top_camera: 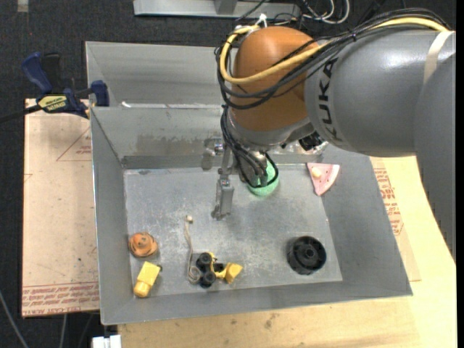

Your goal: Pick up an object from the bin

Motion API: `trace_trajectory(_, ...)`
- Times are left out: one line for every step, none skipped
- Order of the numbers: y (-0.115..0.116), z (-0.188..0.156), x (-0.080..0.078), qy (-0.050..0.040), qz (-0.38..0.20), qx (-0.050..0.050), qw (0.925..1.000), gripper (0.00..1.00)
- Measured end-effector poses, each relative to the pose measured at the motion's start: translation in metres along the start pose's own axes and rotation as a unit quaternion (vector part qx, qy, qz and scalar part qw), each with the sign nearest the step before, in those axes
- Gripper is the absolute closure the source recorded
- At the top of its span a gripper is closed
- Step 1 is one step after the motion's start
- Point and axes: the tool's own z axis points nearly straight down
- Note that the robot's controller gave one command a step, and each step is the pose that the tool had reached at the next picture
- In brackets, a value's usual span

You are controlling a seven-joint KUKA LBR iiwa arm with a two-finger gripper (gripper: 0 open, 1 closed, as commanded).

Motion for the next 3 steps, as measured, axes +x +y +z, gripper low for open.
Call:
trace_trajectory(-0.001,-0.005,-0.001,-0.0035,0.001,0.0,1.0,0.0)
trace_trajectory(-0.024,-0.041,0.032,-0.0002,0.009,0.0,1.0,0.0)
trace_trajectory(-0.027,-0.088,0.027,-0.004,0.013,0.0,0.9999,0.0)
